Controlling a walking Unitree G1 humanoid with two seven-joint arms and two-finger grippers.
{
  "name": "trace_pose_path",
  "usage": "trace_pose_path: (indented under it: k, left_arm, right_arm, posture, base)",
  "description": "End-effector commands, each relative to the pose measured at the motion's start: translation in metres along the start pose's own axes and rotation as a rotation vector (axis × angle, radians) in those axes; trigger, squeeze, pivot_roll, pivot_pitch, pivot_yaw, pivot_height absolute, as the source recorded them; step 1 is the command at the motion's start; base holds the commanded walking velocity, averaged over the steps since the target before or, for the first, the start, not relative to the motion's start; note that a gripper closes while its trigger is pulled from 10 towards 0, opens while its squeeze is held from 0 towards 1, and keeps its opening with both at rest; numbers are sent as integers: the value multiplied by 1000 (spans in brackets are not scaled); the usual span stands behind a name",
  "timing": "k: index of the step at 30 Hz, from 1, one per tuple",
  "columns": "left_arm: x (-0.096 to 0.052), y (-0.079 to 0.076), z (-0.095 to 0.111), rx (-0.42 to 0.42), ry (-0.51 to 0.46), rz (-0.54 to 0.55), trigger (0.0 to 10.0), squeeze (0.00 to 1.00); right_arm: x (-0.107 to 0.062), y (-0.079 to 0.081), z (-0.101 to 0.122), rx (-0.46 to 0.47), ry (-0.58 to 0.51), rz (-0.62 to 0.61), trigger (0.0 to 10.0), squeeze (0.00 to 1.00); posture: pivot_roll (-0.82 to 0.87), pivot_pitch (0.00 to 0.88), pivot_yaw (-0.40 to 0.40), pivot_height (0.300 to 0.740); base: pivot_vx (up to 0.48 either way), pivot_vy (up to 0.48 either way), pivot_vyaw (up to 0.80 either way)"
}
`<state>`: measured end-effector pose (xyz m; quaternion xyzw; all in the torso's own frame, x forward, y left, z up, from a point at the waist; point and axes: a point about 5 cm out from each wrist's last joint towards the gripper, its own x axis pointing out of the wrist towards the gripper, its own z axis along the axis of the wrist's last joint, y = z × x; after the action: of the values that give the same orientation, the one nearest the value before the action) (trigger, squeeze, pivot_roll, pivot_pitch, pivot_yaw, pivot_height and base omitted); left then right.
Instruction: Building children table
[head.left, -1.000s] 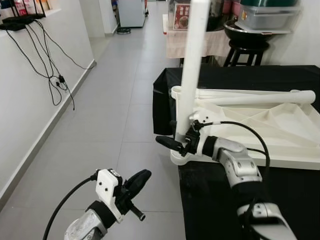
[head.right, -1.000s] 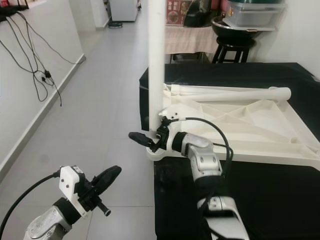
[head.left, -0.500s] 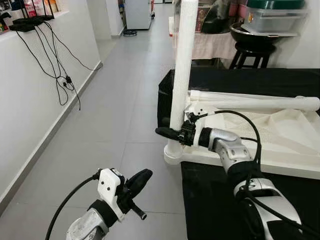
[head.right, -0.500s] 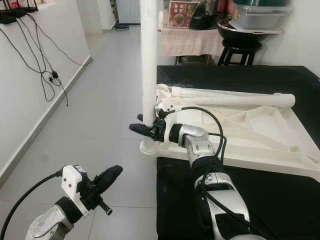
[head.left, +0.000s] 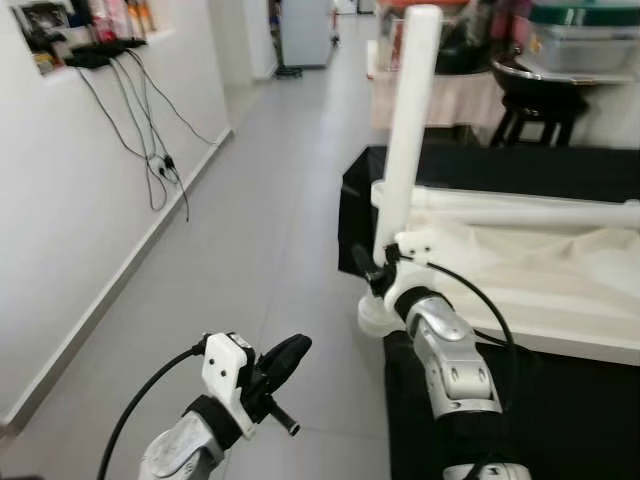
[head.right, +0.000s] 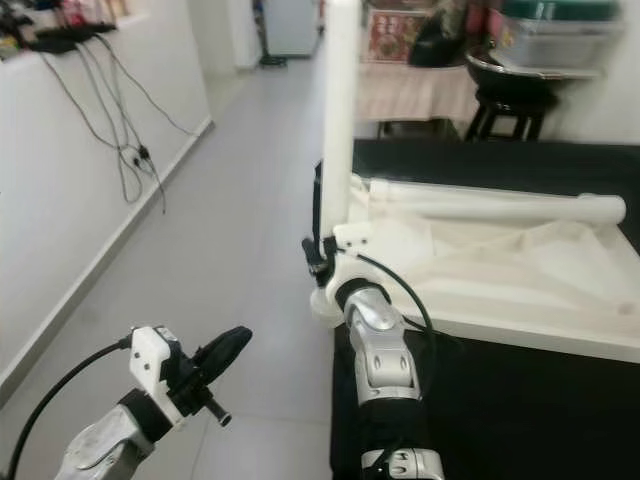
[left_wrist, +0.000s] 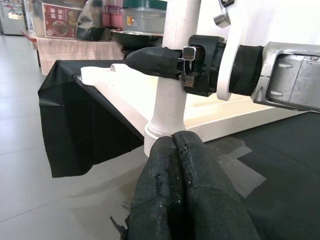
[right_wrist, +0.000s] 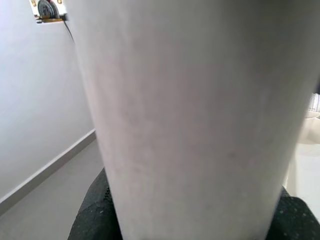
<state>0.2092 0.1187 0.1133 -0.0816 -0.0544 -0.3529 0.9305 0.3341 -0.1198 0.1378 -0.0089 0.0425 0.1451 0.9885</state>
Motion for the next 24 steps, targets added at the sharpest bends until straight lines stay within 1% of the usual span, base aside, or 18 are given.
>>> trace_pose_path:
  k: [1,5,6,7,8,9,10,12,13,14,15,16,17,19,20,21,23,24]
  left_arm:
    - [-2,3,-4,-15,9,15,10000,0]
    - [-2,3,-3,-13,7,20,10000,0]
    - [-2,3,-4,-14,8,18,10000,0]
    - [-2,3,-4,-16,10,14,10000,0]
    - [-2,3,-4,-16,10,14,10000,0]
    - [-2,3,-4,-17,12,10,10000,0]
    - [-2,3,-4,-17,12,10,10000,0]
    - [-1,3,-5,-18,14,6,10000,0]
    - [-1,3,-5,-18,14,6,10000,0]
    - [-1,3,-5,-18,14,5,10000,0]
    - [-1,3,-5,-18,14,5,10000,0]
    - [-1,3,-5,-17,15,5,10000,0]
    - [0,4,-6,-16,15,6,10000,0]
    - [0,4,-6,-16,15,6,10000,0]
    - [0,4,-6,-14,16,7,10000,0]
    - [0,4,-6,-14,16,7,10000,0]
    - [0,5,-7,-12,18,8,10000,0]
    - [0,5,-7,-12,18,8,10000,0]
  right_arm:
    - [-5,-7,-26,29,146,-36,0,0]
    - [-5,-1,-21,26,160,-56,0,0]
    - [-4,7,-16,40,151,-2,10000,27]
    - [-2,14,-9,59,132,69,10000,1000]
    - [-2,14,-9,59,132,69,10000,1000]
    - [2,23,-2,80,106,192,10000,1000]
    - [2,23,-2,80,106,192,10000,1000]
    - [11,30,24,88,-7,452,10000,1000]
    - [11,30,24,88,-7,452,10000,1000]
    - [12,31,32,76,-37,543,10000,1000]
    - [12,31,32,76,-37,543,10000,1000]
    - [12,32,39,34,-59,682,10000,1000]
    - [11,31,41,-22,-58,802,10000,659]
    - [11,31,41,-22,-58,802,10000,659]
    - [9,28,38,-76,-25,925,10000,0]
    - [9,28,38,-76,-25,925,10000,0]
    - [21,20,36,-73,27,967,10000,0]
    - [21,20,36,-73,27,967,10000,0]
  posture:
    - [7,0,-3,740]
    - [5,0,0,740]
    - [3,0,1,740]
    - [3,0,3,740]
    - [3,0,3,740]
    - [4,0,6,740]
    - [4,0,6,740]
    - [8,0,4,740]
    - [8,0,4,740]
    - [8,0,4,740]
    - [8,0,4,740]
    - [14,0,2,740]
    - [16,0,3,740]
    - [16,0,3,740]
    - [16,0,3,740]
    - [16,0,3,740]
    - [32,0,0,740]
    - [32,0,0,740]
  base:
    - [0,0,0]
    - [0,0,0]
    - [0,0,0]
    - [0,0,0]
    - [0,0,0]
    - [0,0,0]
    - [0,0,0]
    - [0,0,0]
    - [0,0,0]
    - [0,0,0]
    - [0,0,0]
    - [0,0,0]
    - [0,0,0]
    - [0,0,0]
    - [0,0,0]
    - [0,0,0]
    - [0,0,0]
    - [0,0,0]
